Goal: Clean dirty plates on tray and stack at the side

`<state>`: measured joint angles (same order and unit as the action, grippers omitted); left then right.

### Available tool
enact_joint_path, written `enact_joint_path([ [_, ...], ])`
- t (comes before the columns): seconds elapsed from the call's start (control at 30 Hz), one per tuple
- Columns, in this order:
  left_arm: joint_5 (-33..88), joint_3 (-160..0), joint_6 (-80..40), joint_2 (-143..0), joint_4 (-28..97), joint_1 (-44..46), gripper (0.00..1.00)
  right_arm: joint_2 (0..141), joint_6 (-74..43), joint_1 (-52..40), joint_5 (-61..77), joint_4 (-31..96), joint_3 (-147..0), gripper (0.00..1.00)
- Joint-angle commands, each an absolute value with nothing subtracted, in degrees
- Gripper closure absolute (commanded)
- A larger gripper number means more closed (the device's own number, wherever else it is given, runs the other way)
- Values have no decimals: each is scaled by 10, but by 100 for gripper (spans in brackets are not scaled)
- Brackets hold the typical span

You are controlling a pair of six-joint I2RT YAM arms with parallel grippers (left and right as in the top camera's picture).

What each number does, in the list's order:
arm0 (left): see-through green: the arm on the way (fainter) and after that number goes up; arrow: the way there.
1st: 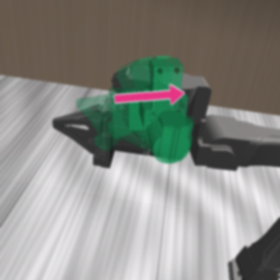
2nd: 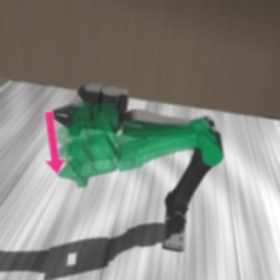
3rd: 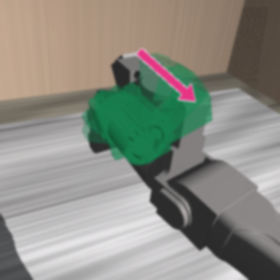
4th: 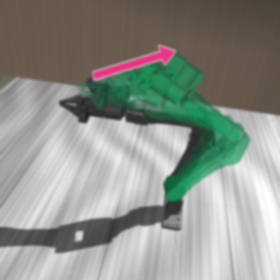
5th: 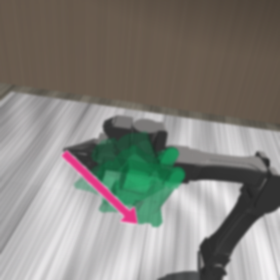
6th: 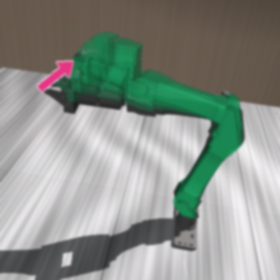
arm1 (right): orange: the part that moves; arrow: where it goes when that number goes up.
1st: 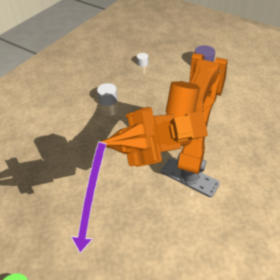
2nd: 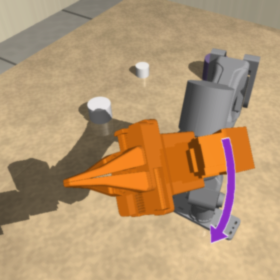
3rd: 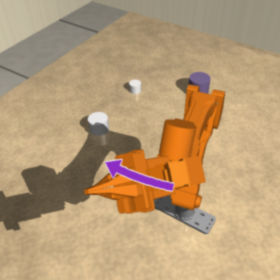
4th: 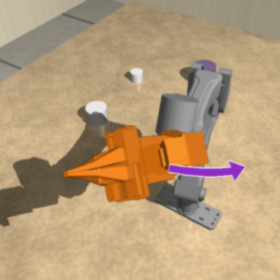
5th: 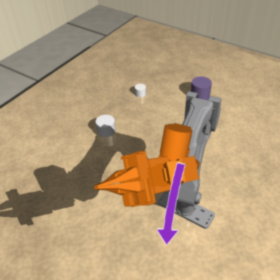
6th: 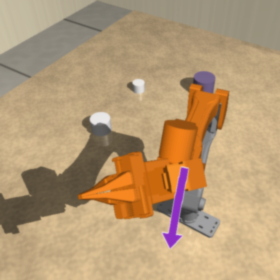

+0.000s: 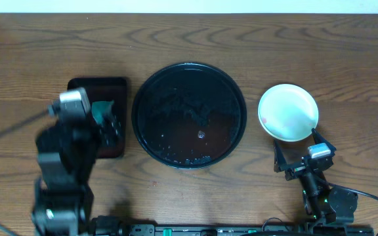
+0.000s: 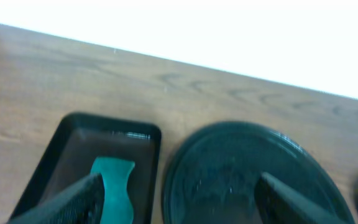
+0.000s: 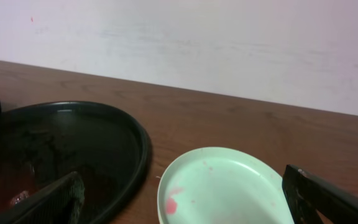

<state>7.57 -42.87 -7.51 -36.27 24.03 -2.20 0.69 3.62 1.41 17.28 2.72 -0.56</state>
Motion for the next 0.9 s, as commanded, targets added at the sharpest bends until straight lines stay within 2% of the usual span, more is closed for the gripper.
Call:
enact_joint_path([
  [0.0,82,-329,-77,-275,196,-22,22,3,44,7,170,28,-3,1],
  [0.23,84,-135,-78,-99,81,-22,22,3,43,7,170,28,-3,1],
  [0.4,83,-51,-75,-36,20,-22,22,3,44,7,170,28,-3,1],
  [0.57,64,-1,-73,-1,12,-22,22,3,44,7,170,28,-3,1],
  [0.87,51,-2,-72,-3,36,-22,22,3,44,7,170,28,-3,1],
])
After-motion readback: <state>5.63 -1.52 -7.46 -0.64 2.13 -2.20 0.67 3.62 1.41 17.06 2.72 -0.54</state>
